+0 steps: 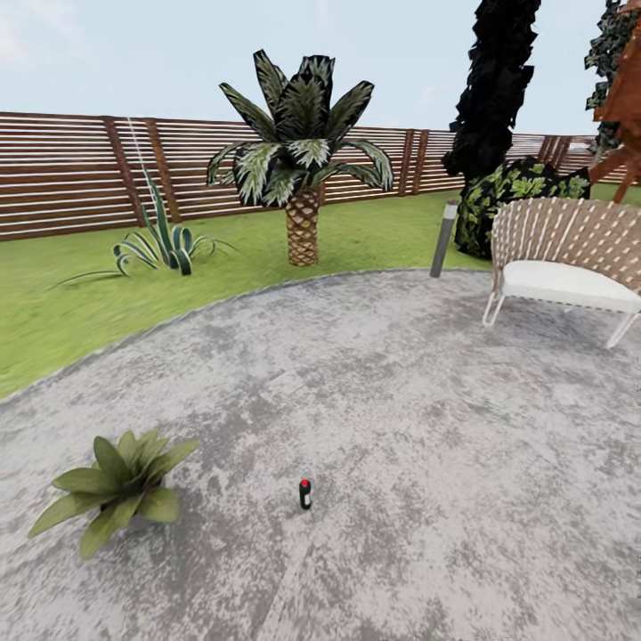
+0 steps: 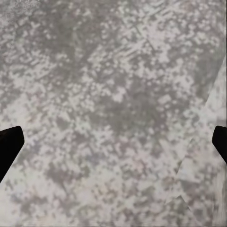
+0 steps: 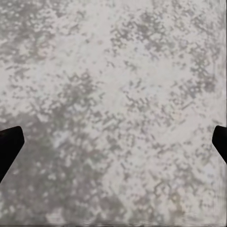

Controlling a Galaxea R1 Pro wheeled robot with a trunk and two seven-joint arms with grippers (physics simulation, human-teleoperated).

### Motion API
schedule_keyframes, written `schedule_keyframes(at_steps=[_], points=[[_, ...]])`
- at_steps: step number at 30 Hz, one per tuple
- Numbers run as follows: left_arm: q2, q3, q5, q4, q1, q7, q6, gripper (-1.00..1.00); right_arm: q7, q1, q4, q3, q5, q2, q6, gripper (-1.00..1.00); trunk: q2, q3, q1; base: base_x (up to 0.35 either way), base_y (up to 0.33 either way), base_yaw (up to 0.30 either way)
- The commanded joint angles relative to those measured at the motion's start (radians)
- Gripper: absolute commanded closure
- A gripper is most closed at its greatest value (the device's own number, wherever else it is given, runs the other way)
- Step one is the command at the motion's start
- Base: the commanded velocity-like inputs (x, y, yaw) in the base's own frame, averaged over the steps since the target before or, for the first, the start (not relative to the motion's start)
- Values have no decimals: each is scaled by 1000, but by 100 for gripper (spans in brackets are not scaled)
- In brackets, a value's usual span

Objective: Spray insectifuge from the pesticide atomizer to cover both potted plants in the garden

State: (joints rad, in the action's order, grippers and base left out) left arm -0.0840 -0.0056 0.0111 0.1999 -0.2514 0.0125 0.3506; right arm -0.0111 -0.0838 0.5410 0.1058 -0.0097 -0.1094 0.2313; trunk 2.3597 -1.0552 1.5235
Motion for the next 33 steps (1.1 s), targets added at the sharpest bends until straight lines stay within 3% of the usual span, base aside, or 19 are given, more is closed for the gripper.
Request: schedule_keyframes(at_steps=[1, 6, 17, 30, 33], points=[[0, -1, 1, 0, 0, 1, 3, -100, -1, -1, -1, 1, -1, 0, 3, -100, 0, -1, 0, 2, 0, -260], [0, 0, 1, 0, 0, 1, 3, -100, -1, -1, -1, 2, -1, 0, 3, -100, 0, 0, 0, 1, 0, -208], [0, -1, 1, 0, 0, 1, 2, -100, -5, -1, 0, 0, 3, -1, 3, -100, 0, 0, 0, 17, 0, -11], [0, -1, 1, 0, 0, 1, 2, -100, -4, -1, 0, 1, 1, -1, 3, -100, 0, 0, 0, 265, 0, 0], [0, -1, 1, 0, 0, 1, 3, -100, -5, -1, 0, 0, 0, 11, 3, -100, 0, 0, 0, 210, 66, 0]])
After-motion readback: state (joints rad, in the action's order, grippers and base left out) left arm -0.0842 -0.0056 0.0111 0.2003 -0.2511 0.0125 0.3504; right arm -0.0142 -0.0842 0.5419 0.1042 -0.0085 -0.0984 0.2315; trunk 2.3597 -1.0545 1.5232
